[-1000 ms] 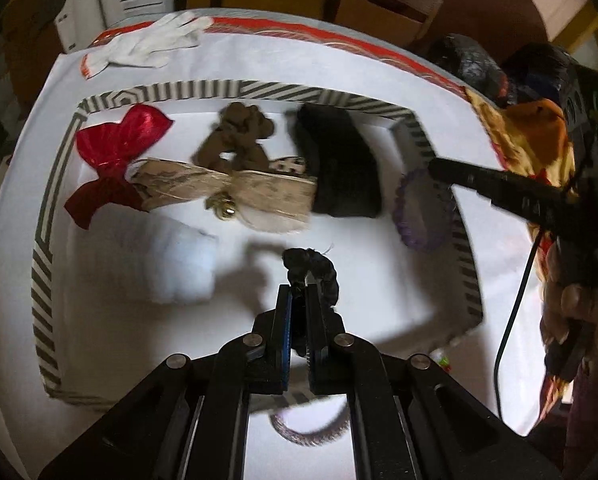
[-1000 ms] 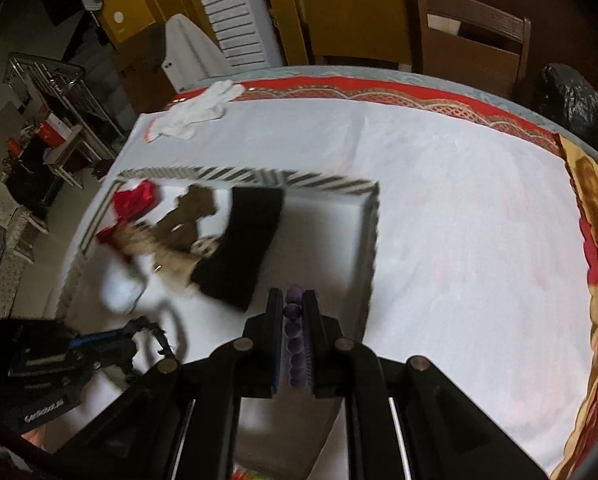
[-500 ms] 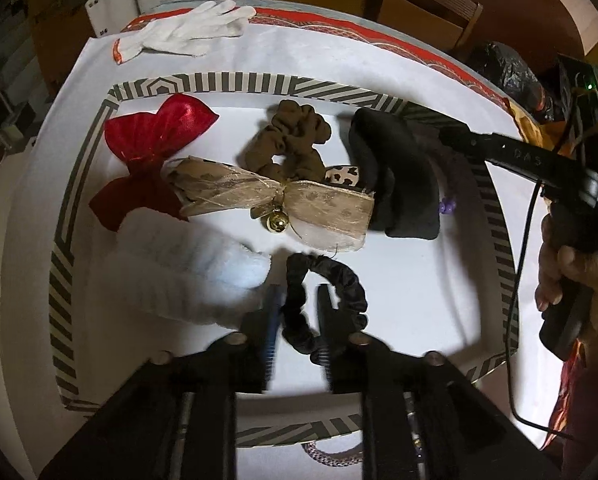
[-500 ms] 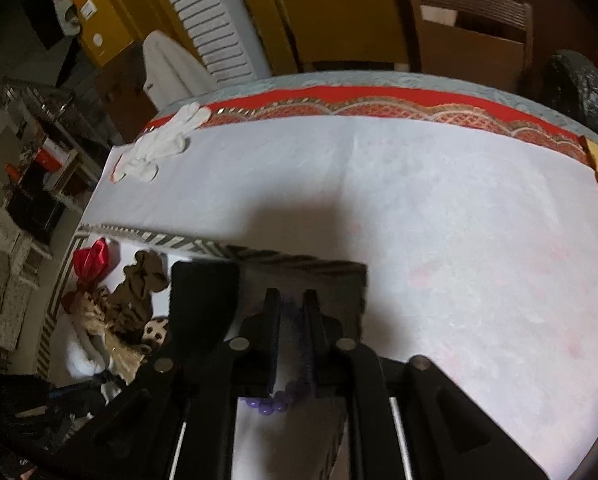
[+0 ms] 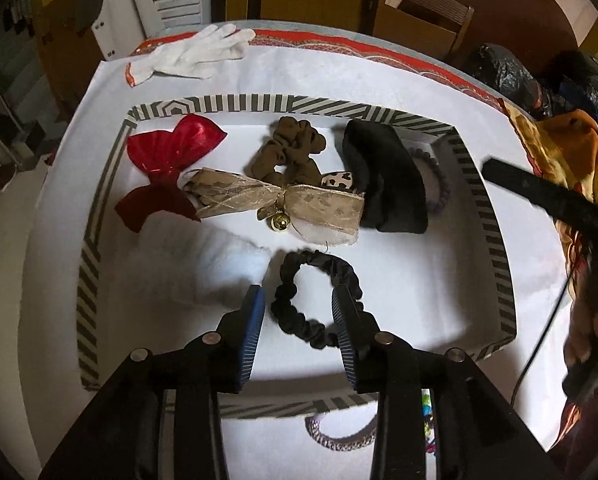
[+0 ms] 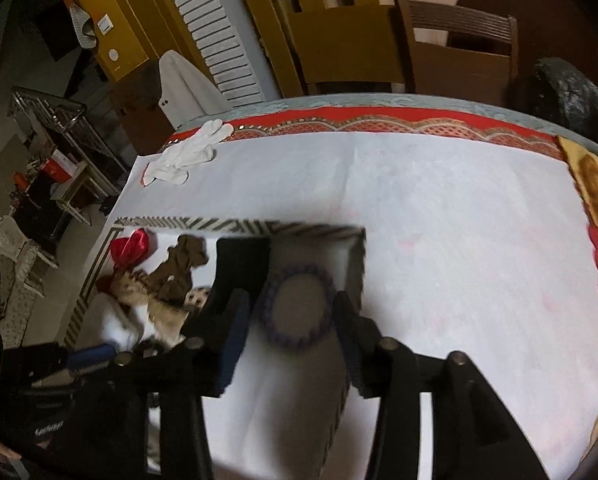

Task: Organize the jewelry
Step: 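Carry the purple bracelet and black scrunchie into the tray and open both tools, then move both tools back out of the tray toward the remaining bracelets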

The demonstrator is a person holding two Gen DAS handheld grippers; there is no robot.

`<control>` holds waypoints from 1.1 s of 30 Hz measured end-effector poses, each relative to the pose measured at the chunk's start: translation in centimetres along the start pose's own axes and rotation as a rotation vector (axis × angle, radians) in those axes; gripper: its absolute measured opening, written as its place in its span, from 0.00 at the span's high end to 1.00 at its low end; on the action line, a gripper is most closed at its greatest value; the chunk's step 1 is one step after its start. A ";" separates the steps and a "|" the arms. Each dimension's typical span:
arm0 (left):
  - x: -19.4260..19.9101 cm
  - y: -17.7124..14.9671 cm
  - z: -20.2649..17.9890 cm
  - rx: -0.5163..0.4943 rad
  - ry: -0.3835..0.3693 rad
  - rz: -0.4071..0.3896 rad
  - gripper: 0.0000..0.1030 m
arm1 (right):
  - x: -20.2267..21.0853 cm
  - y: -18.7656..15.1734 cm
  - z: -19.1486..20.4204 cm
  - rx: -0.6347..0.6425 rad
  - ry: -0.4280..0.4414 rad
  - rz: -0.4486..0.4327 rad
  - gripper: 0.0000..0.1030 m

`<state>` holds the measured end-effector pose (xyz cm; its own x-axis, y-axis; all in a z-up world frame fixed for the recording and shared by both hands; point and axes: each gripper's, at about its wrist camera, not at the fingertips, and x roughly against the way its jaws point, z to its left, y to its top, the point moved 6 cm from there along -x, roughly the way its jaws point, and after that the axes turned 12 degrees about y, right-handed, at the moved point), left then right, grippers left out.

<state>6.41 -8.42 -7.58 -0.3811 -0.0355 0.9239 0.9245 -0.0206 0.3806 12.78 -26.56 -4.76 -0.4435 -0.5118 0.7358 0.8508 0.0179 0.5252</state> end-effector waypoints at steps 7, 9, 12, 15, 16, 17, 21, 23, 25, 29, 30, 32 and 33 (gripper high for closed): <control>1.9 -1.6 0.1 -0.013 0.018 -0.044 0.69 | 4.2 -4.6 2.1 -0.027 -0.043 -0.035 0.50; 2.5 -2.2 0.1 -0.022 0.016 -0.053 0.69 | 5.2 -6.1 2.7 -0.038 -0.045 -0.037 0.50; 3.3 -3.4 0.0 -0.035 0.006 -0.058 0.69 | 6.2 -7.7 3.4 -0.047 -0.061 -0.037 0.49; 4.0 -4.7 0.1 -0.043 0.004 -0.062 0.69 | 7.4 -9.7 4.2 -0.058 -0.082 -0.044 0.44; 4.1 -4.9 0.2 -0.043 0.003 -0.063 0.69 | 7.7 -10.3 4.3 -0.061 -0.097 -0.045 0.43; 4.3 -5.4 0.3 -0.043 0.001 -0.064 0.69 | 8.0 -10.9 4.4 -0.064 -0.106 -0.045 0.42; 5.0 -6.8 0.7 -0.039 0.006 -0.067 0.69 | 8.6 -13.6 5.4 -0.080 -0.105 -0.019 0.42; 5.3 -7.4 0.8 -0.039 0.004 -0.072 0.69 | 9.1 -14.6 6.0 -0.073 -0.112 -0.020 0.42; 5.6 -7.8 0.8 -0.047 0.010 -0.079 0.69 | 9.6 -15.3 6.5 -0.077 -0.114 -0.029 0.42; 6.4 -8.8 1.1 -0.049 0.013 -0.096 0.69 | 10.4 -16.8 7.2 -0.083 -0.111 -0.035 0.42; 6.5 -9.0 1.1 -0.049 0.013 -0.098 0.69 | 10.5 -17.2 7.4 -0.079 -0.115 -0.032 0.42; 6.7 -9.3 1.2 -0.052 0.015 -0.100 0.69 | 10.5 -17.7 7.6 -0.078 -0.118 -0.027 0.42; 6.8 -9.5 1.2 -0.053 0.016 -0.101 0.69 | 10.5 -18.1 7.7 -0.083 -0.114 -0.023 0.42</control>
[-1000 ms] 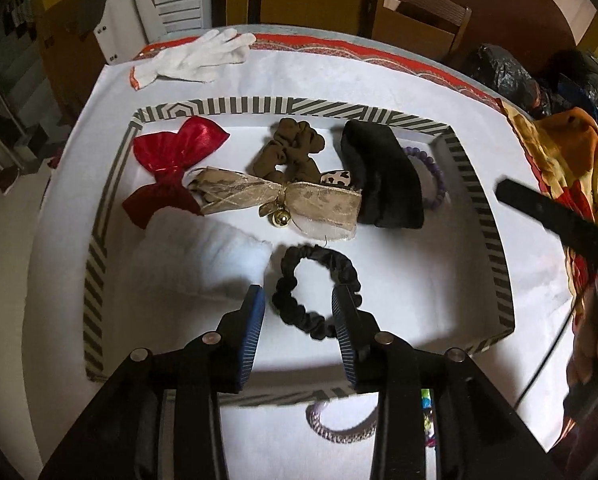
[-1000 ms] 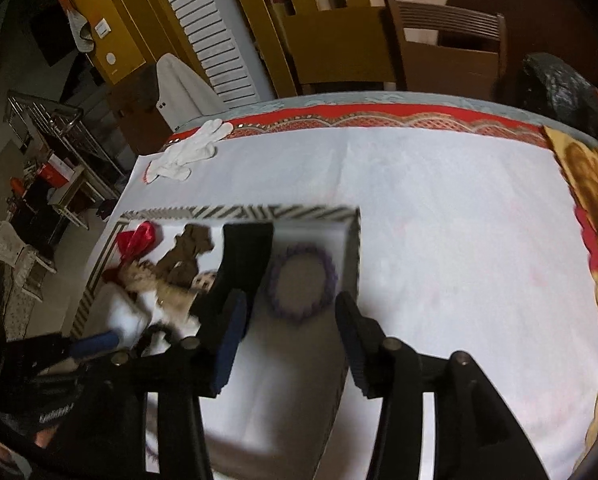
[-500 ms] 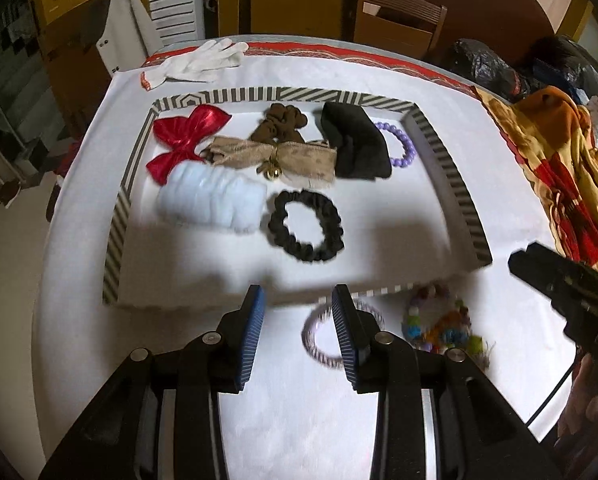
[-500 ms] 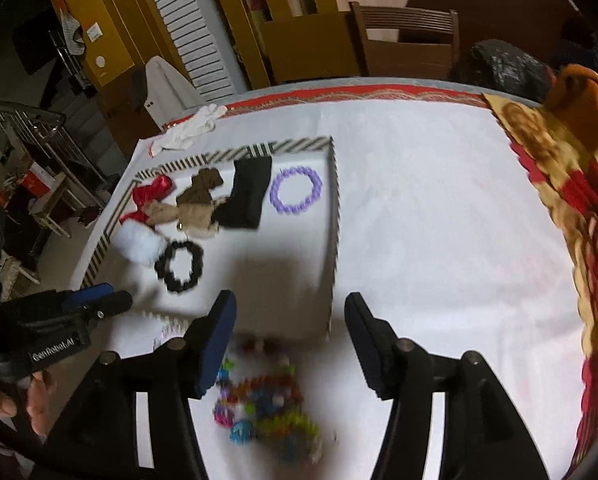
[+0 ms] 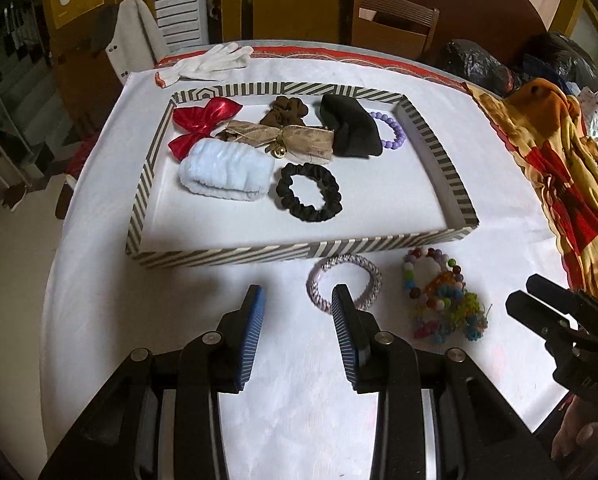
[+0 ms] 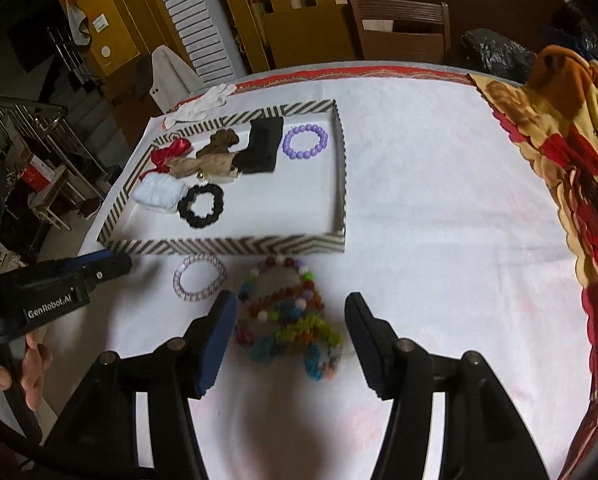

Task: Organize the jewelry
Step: 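Move both tools back out of the tray toward the remaining bracelets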

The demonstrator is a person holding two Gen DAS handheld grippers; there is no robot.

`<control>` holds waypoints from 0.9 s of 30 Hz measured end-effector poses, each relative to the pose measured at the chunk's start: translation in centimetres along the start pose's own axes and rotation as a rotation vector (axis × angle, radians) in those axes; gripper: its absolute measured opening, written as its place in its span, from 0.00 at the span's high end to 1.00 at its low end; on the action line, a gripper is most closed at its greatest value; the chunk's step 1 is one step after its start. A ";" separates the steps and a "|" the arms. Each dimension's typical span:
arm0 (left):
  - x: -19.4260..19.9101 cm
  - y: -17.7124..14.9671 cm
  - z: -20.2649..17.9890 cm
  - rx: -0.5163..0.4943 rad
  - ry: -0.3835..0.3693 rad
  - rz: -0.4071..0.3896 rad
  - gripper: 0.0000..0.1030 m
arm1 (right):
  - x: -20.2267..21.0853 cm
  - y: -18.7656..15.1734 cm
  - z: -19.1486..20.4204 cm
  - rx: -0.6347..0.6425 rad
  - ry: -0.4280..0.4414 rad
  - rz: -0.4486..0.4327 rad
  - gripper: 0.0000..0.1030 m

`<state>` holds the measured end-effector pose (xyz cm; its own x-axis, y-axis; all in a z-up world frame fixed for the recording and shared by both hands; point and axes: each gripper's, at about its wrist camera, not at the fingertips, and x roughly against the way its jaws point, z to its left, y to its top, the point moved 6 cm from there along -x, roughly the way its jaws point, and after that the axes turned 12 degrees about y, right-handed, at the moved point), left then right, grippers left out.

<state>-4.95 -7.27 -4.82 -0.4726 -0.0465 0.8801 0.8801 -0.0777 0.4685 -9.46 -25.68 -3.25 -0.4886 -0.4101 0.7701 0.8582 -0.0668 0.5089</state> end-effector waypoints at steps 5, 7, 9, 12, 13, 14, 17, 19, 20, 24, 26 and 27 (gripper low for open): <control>0.4 -0.8 0.0 -0.005 0.000 0.001 0.69 | 0.4 -1.4 0.2 -0.007 0.001 0.006 0.42; 0.5 -1.1 0.0 -0.003 -0.004 0.004 0.69 | 0.5 -1.9 0.1 -0.012 0.005 0.006 0.42; 0.5 -1.3 -0.1 0.000 -0.009 0.008 0.69 | 0.7 -2.5 -0.2 -0.017 0.000 0.010 0.42; 0.4 -1.7 -0.2 0.003 -0.015 0.018 0.69 | 0.8 -3.4 -0.8 -0.024 -0.008 0.021 0.42; 0.4 -1.8 -0.3 0.002 -0.017 0.021 0.69 | 0.8 -3.7 -0.9 -0.026 -0.012 0.026 0.42; 0.3 -1.9 -0.5 0.000 -0.019 0.028 0.69 | 0.8 -3.9 -1.1 -0.028 -0.015 0.029 0.42; 0.2 -2.2 -0.8 -0.002 -0.026 0.040 0.69 | 1.0 -4.5 -1.8 -0.043 -0.023 0.033 0.42; 0.1 -2.3 -1.0 -0.005 -0.029 0.044 0.69 | 1.2 -4.7 -2.3 -0.052 -0.025 0.032 0.42; 0.1 -2.3 -1.1 -0.006 -0.030 0.045 0.69 | 1.3 -4.9 -2.5 -0.056 -0.029 0.031 0.42; 0.0 -2.3 -1.5 -0.004 -0.041 0.055 0.69 | 1.3 -5.3 -3.1 -0.071 -0.021 0.035 0.42; -0.1 -2.4 -1.6 -0.002 -0.044 0.063 0.69 | 1.1 -5.4 -3.1 -0.075 -0.007 0.037 0.42; -0.2 -2.4 -1.7 -0.001 -0.045 0.068 0.69 | 1.0 -5.4 -3.1 -0.075 -0.003 0.037 0.42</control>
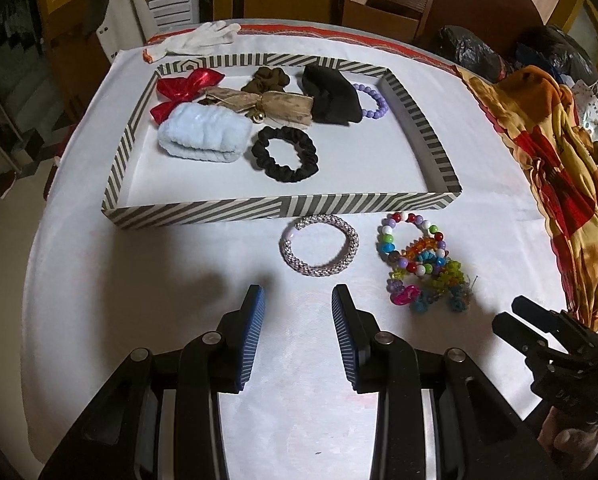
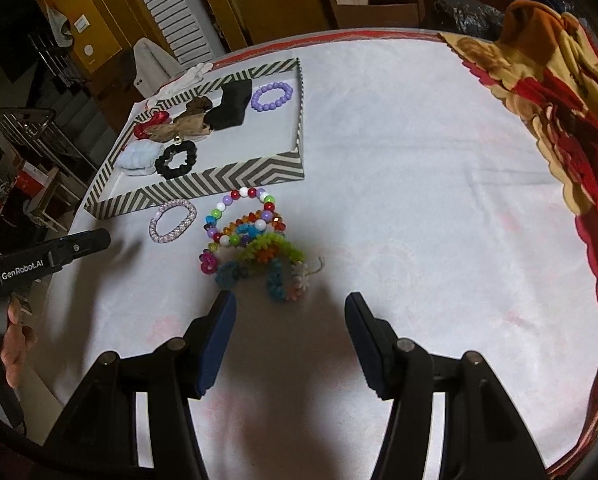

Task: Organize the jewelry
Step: 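Move both tools back out of the tray toward the remaining bracelets, then grasp the multicolor beaded bracelet with the left tool while the right tool grasps the green-and-blue bracelet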

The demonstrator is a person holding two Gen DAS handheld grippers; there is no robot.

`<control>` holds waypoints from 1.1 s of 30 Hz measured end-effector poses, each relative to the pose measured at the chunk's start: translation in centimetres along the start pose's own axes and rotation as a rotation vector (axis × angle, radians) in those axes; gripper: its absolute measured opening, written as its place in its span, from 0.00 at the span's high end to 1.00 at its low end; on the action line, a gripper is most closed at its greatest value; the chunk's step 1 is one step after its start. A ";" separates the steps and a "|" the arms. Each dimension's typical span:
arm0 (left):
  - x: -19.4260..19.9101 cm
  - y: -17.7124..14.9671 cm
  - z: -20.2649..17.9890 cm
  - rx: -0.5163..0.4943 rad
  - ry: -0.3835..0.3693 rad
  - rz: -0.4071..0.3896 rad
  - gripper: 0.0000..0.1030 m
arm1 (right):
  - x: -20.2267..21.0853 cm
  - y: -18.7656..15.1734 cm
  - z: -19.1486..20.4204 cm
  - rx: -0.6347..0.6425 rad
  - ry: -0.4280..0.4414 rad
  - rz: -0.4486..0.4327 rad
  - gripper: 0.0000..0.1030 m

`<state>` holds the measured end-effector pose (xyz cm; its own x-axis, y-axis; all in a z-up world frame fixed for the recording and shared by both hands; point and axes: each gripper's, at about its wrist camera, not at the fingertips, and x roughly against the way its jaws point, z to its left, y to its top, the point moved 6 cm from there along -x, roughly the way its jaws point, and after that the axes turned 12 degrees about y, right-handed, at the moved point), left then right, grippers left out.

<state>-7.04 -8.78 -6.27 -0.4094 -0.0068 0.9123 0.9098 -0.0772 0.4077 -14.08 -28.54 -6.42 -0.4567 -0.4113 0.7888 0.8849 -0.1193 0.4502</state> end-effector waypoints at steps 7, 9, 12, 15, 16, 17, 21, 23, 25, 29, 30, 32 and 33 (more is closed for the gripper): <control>-0.4 0.2 -0.1 0.013 0.001 0.016 0.69 | -2.3 1.2 0.6 0.022 0.026 0.000 0.42; -0.6 0.2 -0.2 0.017 -0.003 0.025 0.69 | -3.2 1.7 0.8 0.036 0.025 0.006 0.42; -0.8 0.3 -0.5 0.019 -0.014 0.034 0.69 | -4.5 2.6 1.0 0.066 0.015 0.010 0.42; -1.0 0.6 -0.7 0.022 -0.026 0.040 0.69 | -5.5 2.9 0.4 0.063 0.010 0.026 0.42; -1.0 0.7 -0.8 0.025 -0.032 0.041 0.69 | -5.6 3.0 0.2 0.062 0.014 0.025 0.42; -1.1 0.8 -0.9 0.028 -0.040 0.046 0.69 | -5.8 3.1 0.1 0.066 0.021 0.024 0.43; -1.6 1.5 -1.6 0.032 -0.059 0.063 0.69 | -5.9 2.9 0.1 0.048 0.091 0.043 0.88; -1.6 1.8 -2.0 0.029 -0.066 0.064 0.69 | -5.5 2.6 0.3 0.057 0.109 0.047 0.92; -1.7 2.1 -2.5 0.023 -0.074 0.065 0.69 | -5.0 2.2 0.3 0.055 0.117 0.055 0.92; -2.1 2.4 -3.6 0.009 -0.093 0.074 0.69 | -2.3 1.8 -0.2 0.037 0.127 0.021 0.92; -2.2 2.5 -3.9 0.005 -0.097 0.078 0.69 | -1.5 1.8 -0.5 0.024 0.132 0.006 0.92; -2.5 2.5 -4.7 -0.007 -0.106 0.087 0.69 | -0.3 2.0 -0.8 0.005 0.139 -0.016 0.92; -2.7 2.6 -5.1 -0.010 -0.112 0.092 0.69 | 0.5 2.2 -1.1 -0.004 0.133 -0.034 0.92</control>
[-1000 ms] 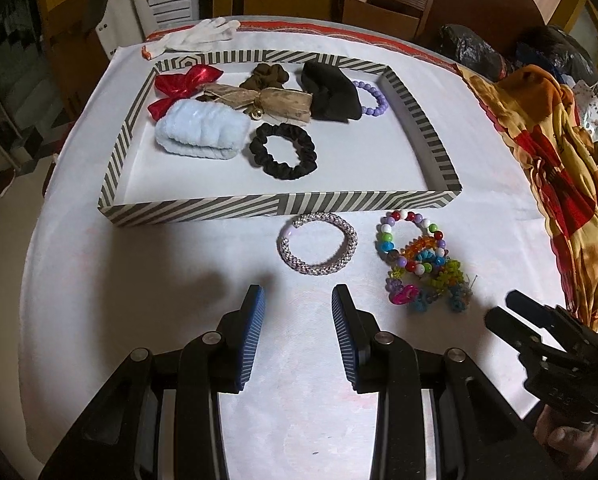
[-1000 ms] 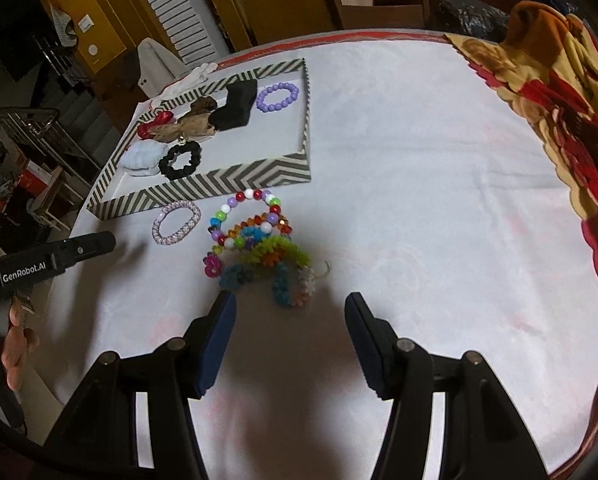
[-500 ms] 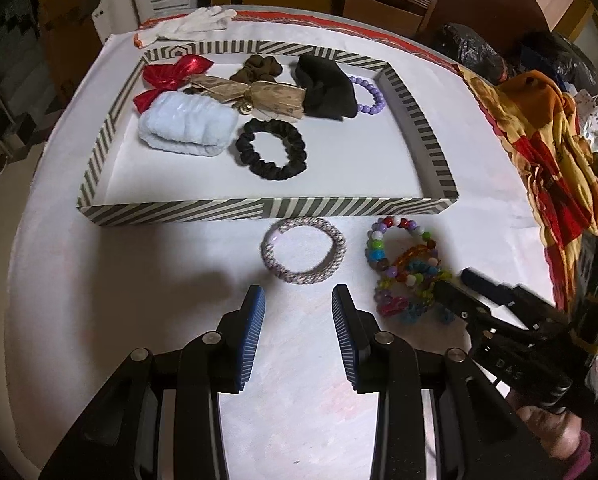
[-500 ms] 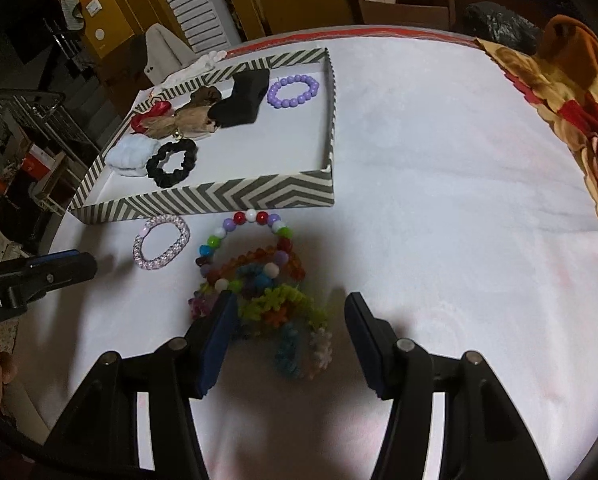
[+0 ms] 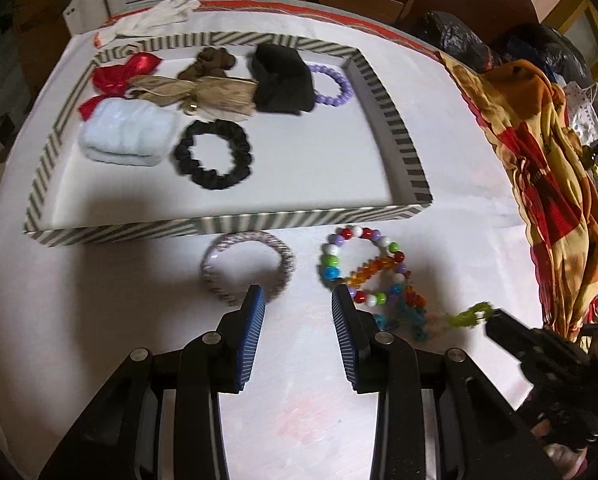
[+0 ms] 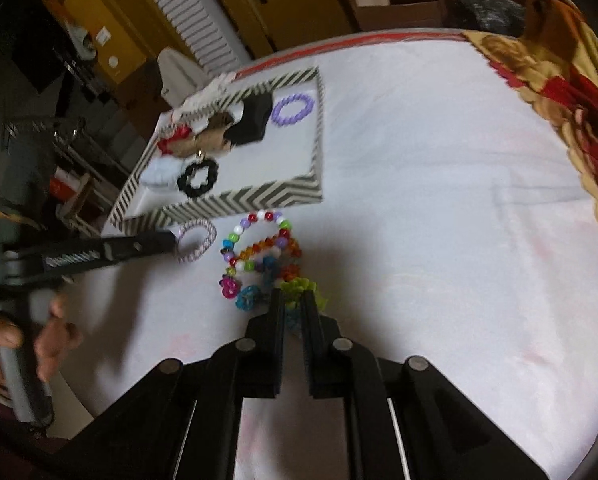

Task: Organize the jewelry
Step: 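Grasp the multicolor beaded bracelet with the left tool while the right tool grasps the green-and-blue bracelet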

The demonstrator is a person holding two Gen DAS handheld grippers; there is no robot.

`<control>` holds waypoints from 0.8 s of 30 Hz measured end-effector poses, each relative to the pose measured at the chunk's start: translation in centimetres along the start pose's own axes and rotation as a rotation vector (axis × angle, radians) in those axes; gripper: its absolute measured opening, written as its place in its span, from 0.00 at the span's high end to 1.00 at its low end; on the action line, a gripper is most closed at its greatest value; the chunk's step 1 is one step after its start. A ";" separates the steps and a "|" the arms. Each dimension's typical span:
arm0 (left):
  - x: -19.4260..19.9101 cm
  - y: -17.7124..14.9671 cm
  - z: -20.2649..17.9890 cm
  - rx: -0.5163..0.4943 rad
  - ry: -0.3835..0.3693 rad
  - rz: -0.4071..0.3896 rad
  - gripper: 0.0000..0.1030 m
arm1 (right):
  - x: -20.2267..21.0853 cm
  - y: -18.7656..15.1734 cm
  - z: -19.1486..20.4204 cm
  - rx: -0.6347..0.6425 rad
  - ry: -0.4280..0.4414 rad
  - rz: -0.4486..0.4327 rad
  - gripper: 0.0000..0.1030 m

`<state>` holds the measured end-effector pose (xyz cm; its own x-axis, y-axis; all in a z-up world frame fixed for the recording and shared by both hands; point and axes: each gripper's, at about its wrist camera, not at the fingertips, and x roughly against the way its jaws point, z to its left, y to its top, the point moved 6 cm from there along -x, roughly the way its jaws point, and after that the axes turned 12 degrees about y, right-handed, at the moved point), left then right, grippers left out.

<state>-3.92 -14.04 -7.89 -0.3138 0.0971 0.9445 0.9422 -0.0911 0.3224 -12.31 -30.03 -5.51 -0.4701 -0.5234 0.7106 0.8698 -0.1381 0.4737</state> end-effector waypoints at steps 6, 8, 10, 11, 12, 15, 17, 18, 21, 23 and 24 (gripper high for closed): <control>-1.6 0.5 -2.1 -0.036 0.005 0.017 0.69 | 2.5 0.9 -1.1 -0.037 -0.013 -0.062 0.93; -2.3 0.7 -2.7 -0.052 0.018 0.021 0.69 | 2.9 0.9 -1.6 -0.053 -0.016 -0.072 0.93; -2.9 0.9 -3.2 -0.065 0.029 0.022 0.69 | 3.2 0.6 -2.1 -0.071 -0.013 -0.072 0.93; -3.2 1.0 -3.5 -0.071 0.034 0.022 0.69 | 3.1 0.5 -2.4 -0.079 -0.015 -0.071 0.93; -3.6 1.2 -3.8 -0.083 0.044 0.019 0.69 | 3.1 0.4 -2.6 -0.086 -0.015 -0.069 0.93; -4.7 1.6 -4.6 -0.112 0.070 0.022 0.69 | 2.7 0.1 -2.8 -0.098 -0.008 -0.065 0.93; -4.7 1.9 -4.9 -0.136 0.080 -0.005 0.69 | 2.6 0.1 -2.7 -0.099 -0.005 -0.062 0.93; -4.9 1.9 -5.1 -0.148 0.080 -0.002 0.69 | 2.6 0.1 -2.7 -0.099 -0.003 -0.063 0.93; -4.9 2.1 -5.6 -0.172 0.056 -0.013 0.71 | 2.6 0.3 -2.6 -0.100 0.000 -0.068 0.93; -4.9 2.1 -6.0 -0.199 0.036 -0.022 0.90 | 2.6 0.5 -2.7 -0.099 -0.002 -0.074 0.93; -5.0 2.0 -6.1 -0.221 0.039 -0.026 0.94 | 2.7 0.6 -2.7 -0.100 -0.005 -0.077 0.93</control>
<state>-1.21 -20.71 -11.55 -0.3456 0.0641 0.9362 0.8867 -0.3043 0.3482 -12.64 -33.80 -4.76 -0.5367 -0.5043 0.6765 0.8415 -0.2609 0.4731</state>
